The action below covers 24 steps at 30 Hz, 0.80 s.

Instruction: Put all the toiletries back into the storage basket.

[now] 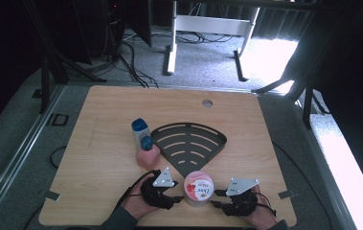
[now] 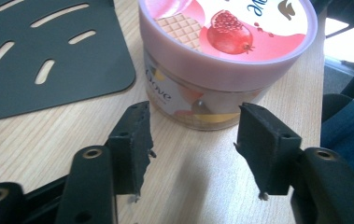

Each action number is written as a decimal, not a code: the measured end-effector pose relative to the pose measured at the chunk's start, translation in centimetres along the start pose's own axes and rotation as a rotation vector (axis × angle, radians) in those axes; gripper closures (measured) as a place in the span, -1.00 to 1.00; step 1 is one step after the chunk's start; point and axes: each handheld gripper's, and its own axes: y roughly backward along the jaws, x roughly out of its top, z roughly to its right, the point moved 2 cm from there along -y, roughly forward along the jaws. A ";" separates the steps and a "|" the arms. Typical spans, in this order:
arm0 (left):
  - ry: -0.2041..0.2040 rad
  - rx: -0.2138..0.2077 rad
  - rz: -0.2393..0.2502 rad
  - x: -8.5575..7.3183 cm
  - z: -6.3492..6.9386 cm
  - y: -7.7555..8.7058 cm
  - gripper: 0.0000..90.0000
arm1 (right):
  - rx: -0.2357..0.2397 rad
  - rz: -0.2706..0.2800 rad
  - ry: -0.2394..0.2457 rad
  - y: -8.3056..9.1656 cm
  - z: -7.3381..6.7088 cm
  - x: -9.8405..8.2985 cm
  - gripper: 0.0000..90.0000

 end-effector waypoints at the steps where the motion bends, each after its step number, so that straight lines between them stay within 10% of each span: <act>1: -0.006 -0.005 -0.004 0.1 0.0 -0.1 -0.04 | 0.012 0.018 -0.006 0.0 0.0 0.1 0.13; 24: -0.073 -0.007 0.015 0.8 0.8 -2.0 -0.44 | 0.024 0.073 0.068 -1.1 0.6 0.9 -0.43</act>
